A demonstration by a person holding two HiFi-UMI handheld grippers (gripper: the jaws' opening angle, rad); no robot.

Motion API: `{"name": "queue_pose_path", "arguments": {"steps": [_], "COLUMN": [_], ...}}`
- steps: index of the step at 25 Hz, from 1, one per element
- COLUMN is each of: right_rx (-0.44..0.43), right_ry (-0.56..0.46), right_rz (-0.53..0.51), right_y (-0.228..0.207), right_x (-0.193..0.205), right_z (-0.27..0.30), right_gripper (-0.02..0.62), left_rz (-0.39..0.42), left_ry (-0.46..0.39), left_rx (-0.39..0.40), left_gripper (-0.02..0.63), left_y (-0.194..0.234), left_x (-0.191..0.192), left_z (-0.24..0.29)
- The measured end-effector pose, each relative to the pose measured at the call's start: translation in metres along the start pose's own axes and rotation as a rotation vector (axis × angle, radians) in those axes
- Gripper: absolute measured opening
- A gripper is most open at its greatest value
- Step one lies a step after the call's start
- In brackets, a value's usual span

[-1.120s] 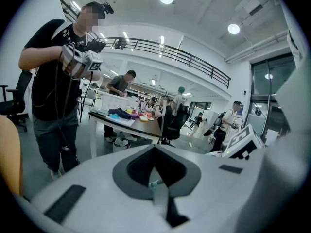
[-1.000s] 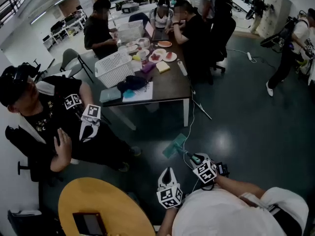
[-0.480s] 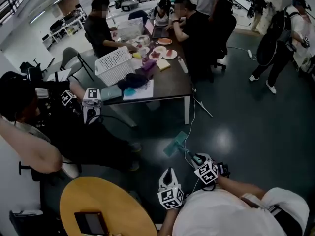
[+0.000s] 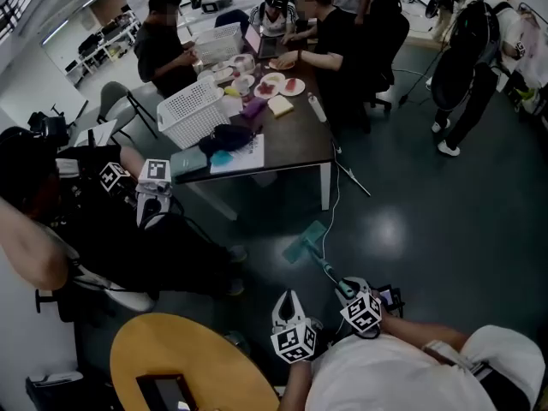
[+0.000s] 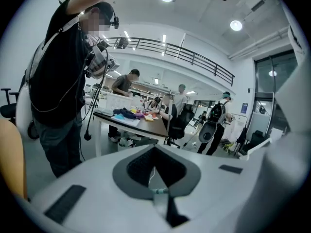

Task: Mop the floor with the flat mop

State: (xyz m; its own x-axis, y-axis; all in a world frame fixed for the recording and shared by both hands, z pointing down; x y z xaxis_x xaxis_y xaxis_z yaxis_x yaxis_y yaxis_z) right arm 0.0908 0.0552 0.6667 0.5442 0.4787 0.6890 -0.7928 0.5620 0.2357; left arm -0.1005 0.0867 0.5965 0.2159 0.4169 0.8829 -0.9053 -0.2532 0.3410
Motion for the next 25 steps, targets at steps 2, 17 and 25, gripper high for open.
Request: {"name": "queue_pose_path", "arguments": {"steps": [2, 17, 25], "right_rx": [0.006, 0.050, 0.041], "right_ry": [-0.023, -0.098, -0.062], "right_rz": [0.006, -0.031, -0.047], "right_y": [0.003, 0.004, -0.010], "right_x": [-0.008, -0.121, -0.118], "right_z": [0.015, 0.205, 0.177], "right_gripper": [0.115, 0.114, 0.114], "left_rz": [0.001, -0.075, -0.082], "left_ry": [-0.002, 0.009, -0.002], "left_rx": [0.001, -0.107, -0.110], "left_gripper": [0.005, 0.005, 0.005], "left_y": [0.001, 0.016, 0.018], "left_x": [-0.002, -0.005, -0.004], "left_z": [0.006, -0.006, -0.006]}}
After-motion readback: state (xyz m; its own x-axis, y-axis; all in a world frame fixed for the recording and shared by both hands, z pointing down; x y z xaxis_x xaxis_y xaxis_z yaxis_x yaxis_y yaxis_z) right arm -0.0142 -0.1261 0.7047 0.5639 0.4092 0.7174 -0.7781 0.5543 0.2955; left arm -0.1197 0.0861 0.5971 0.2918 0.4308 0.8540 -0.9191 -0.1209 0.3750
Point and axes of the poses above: the fingertips, and each gripper's own axes: z forward along the fingers, y to its left, x out of its underside, the point moved 8 cm from there along -z, backward along the fingers, and after that the axes turned 14 degrees about x, right-handed, at the moved point
